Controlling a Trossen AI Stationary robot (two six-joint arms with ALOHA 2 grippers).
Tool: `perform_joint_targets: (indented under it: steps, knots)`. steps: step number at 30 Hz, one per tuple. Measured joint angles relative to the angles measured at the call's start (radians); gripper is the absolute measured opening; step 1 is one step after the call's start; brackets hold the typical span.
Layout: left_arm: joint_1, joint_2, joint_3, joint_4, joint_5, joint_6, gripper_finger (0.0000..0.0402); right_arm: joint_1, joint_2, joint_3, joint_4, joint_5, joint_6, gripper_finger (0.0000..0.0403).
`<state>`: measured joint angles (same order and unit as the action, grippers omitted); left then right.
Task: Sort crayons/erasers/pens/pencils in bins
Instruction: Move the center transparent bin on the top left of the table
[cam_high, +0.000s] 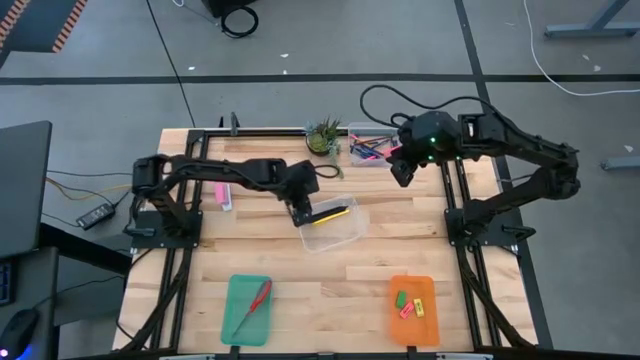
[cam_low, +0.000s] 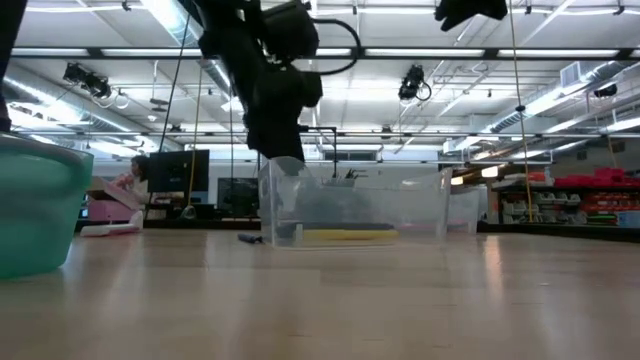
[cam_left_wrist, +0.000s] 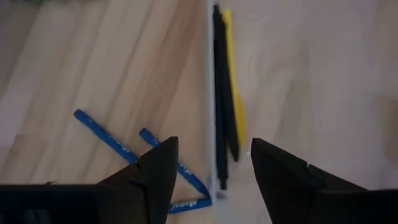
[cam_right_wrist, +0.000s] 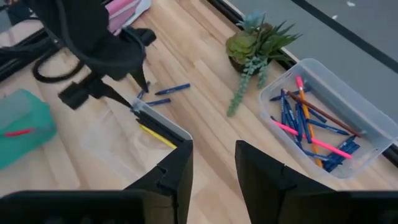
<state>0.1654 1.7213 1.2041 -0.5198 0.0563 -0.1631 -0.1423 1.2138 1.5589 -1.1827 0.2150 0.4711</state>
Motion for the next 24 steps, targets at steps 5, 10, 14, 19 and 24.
perform_joint_targets:
  steps: [5, 10, 14, 19, 24]
  knots:
    - [0.000, 0.055, 0.000, 0.011, -0.016, 0.000, 0.0208, 0.033, 0.023, 0.000, -0.006, 0.016, 0.001, 0.0125]
    - [-0.002, 0.074, 0.000, 0.022, -0.019, 0.000, 0.0195, 0.041, 0.048, 0.000, -0.008, 0.018, 0.001, 0.0125]
    - [0.000, 0.077, 0.000, 0.042, -0.031, 0.000, 0.0165, 0.041, 0.061, -0.001, -0.015, 0.018, 0.001, 0.0125]
    - [0.002, 0.077, 0.000, 0.047, -0.034, 0.003, 0.0081, 0.041, 0.070, -0.001, -0.018, 0.018, 0.003, 0.0125]
    - [0.006, 0.077, 0.000, 0.049, -0.033, 0.002, 0.0013, 0.041, 0.068, -0.001, -0.020, 0.018, 0.017, 0.0125]
